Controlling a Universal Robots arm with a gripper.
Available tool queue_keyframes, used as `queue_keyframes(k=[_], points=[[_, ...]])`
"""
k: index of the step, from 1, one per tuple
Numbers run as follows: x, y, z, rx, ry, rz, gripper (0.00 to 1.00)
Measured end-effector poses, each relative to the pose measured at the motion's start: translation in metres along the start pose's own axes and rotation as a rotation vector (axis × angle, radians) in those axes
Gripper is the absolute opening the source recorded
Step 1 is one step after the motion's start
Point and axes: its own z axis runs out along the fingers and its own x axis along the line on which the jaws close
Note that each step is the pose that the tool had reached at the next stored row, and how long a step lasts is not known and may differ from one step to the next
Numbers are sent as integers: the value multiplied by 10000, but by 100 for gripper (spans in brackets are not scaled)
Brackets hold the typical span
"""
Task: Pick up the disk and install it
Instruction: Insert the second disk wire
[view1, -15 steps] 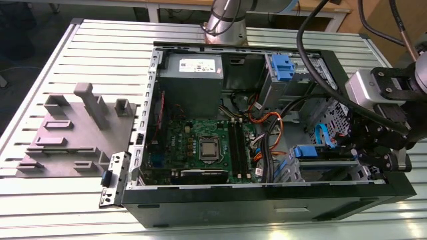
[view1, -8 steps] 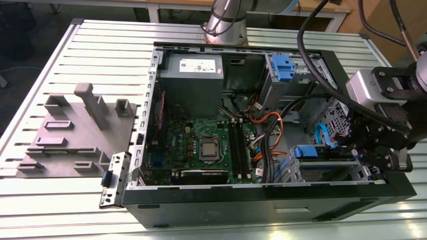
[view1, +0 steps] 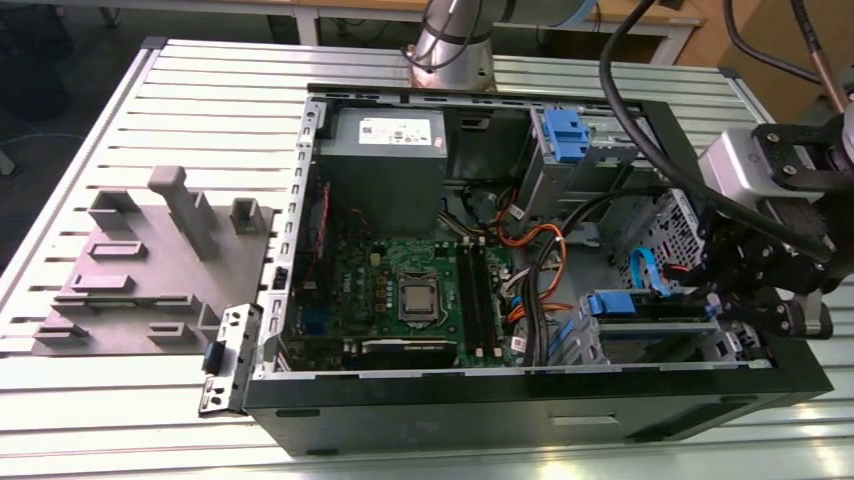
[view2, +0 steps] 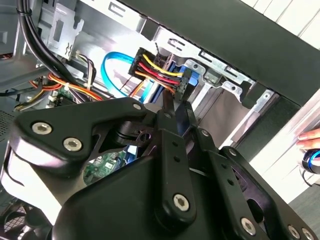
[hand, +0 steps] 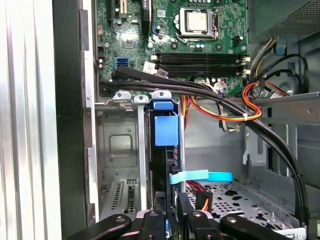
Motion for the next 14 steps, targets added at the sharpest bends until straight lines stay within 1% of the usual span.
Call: queue_keyframes(k=[5, 8, 12, 14], points=[[-7, 0, -49, -3, -64, 1, 24], [-11, 0, -74, -5, -91, 2, 24], [-24, 0, -89, -5, -103, 2, 24], [-48, -1, -86, -6, -103, 1, 24]])
